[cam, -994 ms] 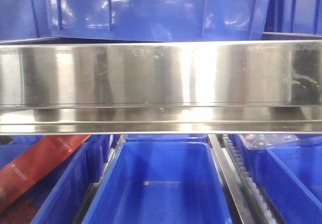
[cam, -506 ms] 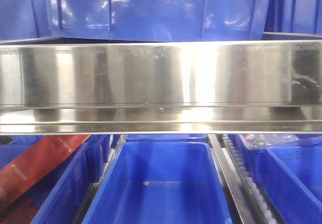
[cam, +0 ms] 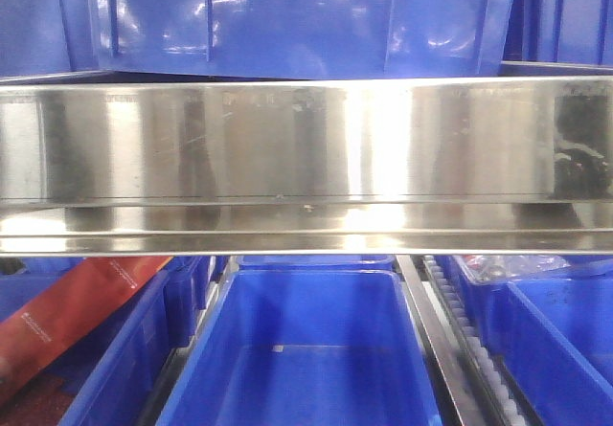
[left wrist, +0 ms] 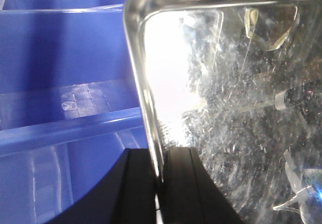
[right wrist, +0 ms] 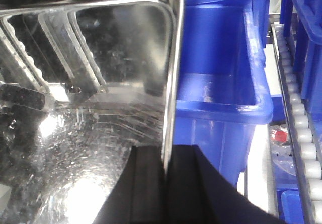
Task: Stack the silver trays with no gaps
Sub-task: 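Lift the silver tray with both grippers and pull it off the shelf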
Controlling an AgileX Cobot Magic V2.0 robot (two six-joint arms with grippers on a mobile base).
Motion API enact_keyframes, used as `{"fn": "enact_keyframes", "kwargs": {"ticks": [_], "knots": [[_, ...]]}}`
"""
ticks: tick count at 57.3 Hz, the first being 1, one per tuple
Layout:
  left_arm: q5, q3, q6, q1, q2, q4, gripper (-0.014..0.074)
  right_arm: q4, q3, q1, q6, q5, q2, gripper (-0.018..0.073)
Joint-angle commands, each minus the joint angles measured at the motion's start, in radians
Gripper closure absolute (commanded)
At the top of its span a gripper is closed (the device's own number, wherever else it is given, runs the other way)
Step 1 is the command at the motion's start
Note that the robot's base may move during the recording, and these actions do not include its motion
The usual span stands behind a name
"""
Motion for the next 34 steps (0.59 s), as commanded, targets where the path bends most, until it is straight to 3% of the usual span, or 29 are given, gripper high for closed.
{"fn": "enact_keyframes", "kwargs": {"ticks": [1, 34], "knots": [[-0.035, -0.007, 0.016, -0.005, -0.017, 0.021, 0.0603, -0.019, -0.007, 0.0, -0.014, -0.053, -0.014, 0.0638], [-0.035, -0.007, 0.016, -0.005, -0.016, 0.02, 0.0603, -0.019, -0.007, 0.0, -0.014, -0.053, -0.014, 0.0638]]}}
